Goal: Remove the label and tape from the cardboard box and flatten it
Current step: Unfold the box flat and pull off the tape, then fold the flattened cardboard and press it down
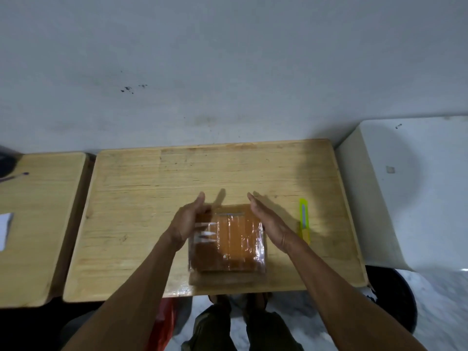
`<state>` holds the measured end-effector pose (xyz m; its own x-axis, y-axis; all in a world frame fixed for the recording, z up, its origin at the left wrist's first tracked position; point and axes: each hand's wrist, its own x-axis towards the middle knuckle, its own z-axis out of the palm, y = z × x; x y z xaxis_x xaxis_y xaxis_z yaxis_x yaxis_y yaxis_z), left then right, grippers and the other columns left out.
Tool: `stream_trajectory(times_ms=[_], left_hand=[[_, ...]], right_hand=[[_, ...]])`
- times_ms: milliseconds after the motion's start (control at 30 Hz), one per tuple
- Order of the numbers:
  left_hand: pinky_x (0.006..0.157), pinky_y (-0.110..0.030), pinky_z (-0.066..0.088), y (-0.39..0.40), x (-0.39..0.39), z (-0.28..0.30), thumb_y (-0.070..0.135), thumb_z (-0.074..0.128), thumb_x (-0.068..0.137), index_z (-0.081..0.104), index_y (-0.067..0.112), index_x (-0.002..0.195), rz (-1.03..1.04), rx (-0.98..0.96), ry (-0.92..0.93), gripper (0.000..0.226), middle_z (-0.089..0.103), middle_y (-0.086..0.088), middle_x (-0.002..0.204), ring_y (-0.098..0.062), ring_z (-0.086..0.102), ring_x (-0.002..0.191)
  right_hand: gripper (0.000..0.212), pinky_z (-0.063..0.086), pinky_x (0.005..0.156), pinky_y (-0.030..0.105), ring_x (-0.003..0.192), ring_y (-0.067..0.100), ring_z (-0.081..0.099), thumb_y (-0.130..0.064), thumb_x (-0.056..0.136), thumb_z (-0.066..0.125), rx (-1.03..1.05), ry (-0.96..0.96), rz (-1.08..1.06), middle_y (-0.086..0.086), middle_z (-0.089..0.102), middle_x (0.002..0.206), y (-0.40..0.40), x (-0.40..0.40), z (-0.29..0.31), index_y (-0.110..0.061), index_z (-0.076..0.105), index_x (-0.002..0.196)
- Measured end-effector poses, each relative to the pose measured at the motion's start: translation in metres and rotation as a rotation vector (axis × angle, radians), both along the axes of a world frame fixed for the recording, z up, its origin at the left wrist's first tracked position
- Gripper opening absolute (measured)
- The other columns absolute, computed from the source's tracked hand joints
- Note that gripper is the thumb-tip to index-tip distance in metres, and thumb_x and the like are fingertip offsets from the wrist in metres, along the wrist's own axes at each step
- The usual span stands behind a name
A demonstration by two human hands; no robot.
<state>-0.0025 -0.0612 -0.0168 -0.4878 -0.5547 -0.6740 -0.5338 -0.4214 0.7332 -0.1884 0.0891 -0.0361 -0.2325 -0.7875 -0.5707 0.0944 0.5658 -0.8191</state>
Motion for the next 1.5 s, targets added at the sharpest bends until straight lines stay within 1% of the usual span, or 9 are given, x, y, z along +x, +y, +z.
stream_trajectory(times_ms=[133, 200, 267, 367, 700, 900, 1200, 1367, 1500], left_hand=[[0.103, -0.058, 0.046, 0.021, -0.001, -0.007, 0.076, 0.048, 0.085, 0.065, 0.021, 0.118, -0.032, -0.047, -0.025, 0.067, 0.069, -0.007, 0.121, -0.033, 0.063, 0.117], [0.119, -0.055, 0.025, 0.028, -0.002, -0.014, 0.075, 0.037, 0.089, 0.047, 0.029, 0.143, -0.148, -0.152, -0.137, 0.072, 0.037, -0.011, 0.157, -0.038, 0.028, 0.146], [0.123, -0.053, -0.003, 0.033, -0.002, -0.024, 0.074, 0.016, 0.091, 0.023, 0.034, 0.156, -0.335, -0.318, -0.274, 0.077, -0.001, -0.004, 0.168, -0.033, -0.011, 0.152], [0.12, -0.06, -0.009, 0.037, 0.003, -0.041, 0.066, 0.003, 0.096, 0.008, 0.045, 0.157, -0.495, -0.438, -0.374, 0.065, -0.017, 0.003, 0.166, -0.031, -0.025, 0.149], [0.114, -0.058, -0.021, 0.055, 0.016, -0.067, 0.061, 0.007, 0.1, -0.027, 0.055, 0.143, -0.6, -0.576, -0.482, 0.055, -0.047, 0.021, 0.147, -0.021, -0.047, 0.137], [0.117, -0.056, -0.015, 0.073, 0.027, -0.082, 0.059, 0.012, 0.103, -0.022, 0.034, 0.154, -0.59, -0.821, -0.52, 0.066, -0.033, 0.01, 0.161, -0.024, -0.036, 0.146], [0.121, -0.06, 0.008, 0.078, 0.035, -0.1, 0.057, 0.015, 0.104, -0.004, 0.022, 0.159, -0.576, -0.932, -0.536, 0.068, -0.005, -0.004, 0.168, -0.028, -0.009, 0.154], [0.123, -0.056, 0.005, 0.071, 0.027, -0.102, 0.05, 0.024, 0.103, 0.012, 0.015, 0.16, -0.559, -1.011, -0.566, 0.068, 0.008, -0.007, 0.168, -0.026, 0.002, 0.155], [0.123, -0.054, 0.002, 0.07, 0.026, -0.105, 0.047, 0.025, 0.102, 0.009, 0.011, 0.159, -0.567, -1.028, -0.554, 0.07, 0.005, -0.008, 0.168, -0.025, 0.001, 0.155]], right_hand=[[0.082, 0.006, 0.12, 0.047, 0.151, 0.009, -0.001, -0.089, 0.078, 0.029, 0.098, 0.198, 0.206, -0.016, -0.002, 0.165, 0.005, -0.002, 0.0, -0.054, 0.01, 0.15], [0.086, 0.001, 0.12, 0.045, 0.15, 0.007, -0.011, -0.086, 0.081, 0.028, 0.126, 0.279, 0.309, -0.015, -0.012, 0.164, 0.005, -0.001, -0.001, -0.046, 0.003, 0.153], [0.089, -0.004, 0.121, 0.043, 0.147, 0.006, -0.02, -0.082, 0.085, 0.028, 0.158, 0.327, 0.381, -0.014, -0.02, 0.162, 0.004, 0.002, -0.004, -0.038, -0.002, 0.155], [0.09, -0.008, 0.121, 0.043, 0.145, 0.01, -0.028, -0.08, 0.087, 0.025, 0.199, 0.401, 0.441, -0.012, -0.029, 0.159, 0.004, 0.01, -0.012, -0.031, -0.008, 0.156], [0.077, -0.016, 0.117, 0.056, 0.135, 0.013, -0.048, -0.069, 0.092, 0.007, 0.303, 0.797, 0.484, -0.011, -0.043, 0.152, 0.01, 0.04, -0.039, -0.031, -0.024, 0.151], [0.068, 0.0, 0.119, 0.062, 0.15, 0.015, -0.022, -0.051, 0.101, 0.017, 0.215, 0.996, 0.322, -0.002, -0.019, 0.164, 0.02, 0.063, -0.052, -0.021, -0.008, 0.157], [0.07, 0.009, 0.118, 0.059, 0.153, 0.019, -0.01, -0.047, 0.1, 0.033, 0.245, 1.049, 0.222, 0.001, -0.004, 0.167, 0.016, 0.073, -0.066, -0.018, 0.006, 0.158], [0.07, 0.009, 0.119, 0.061, 0.153, 0.022, -0.007, -0.048, 0.1, 0.03, 0.256, 1.063, 0.202, 0.002, -0.004, 0.167, 0.01, 0.072, -0.073, -0.017, 0.005, 0.158], [0.071, 0.007, 0.119, 0.061, 0.153, 0.024, -0.003, -0.048, 0.099, 0.028, 0.26, 1.105, 0.197, 0.006, 0.002, 0.167, 0.009, 0.074, -0.079, -0.014, 0.008, 0.158]])
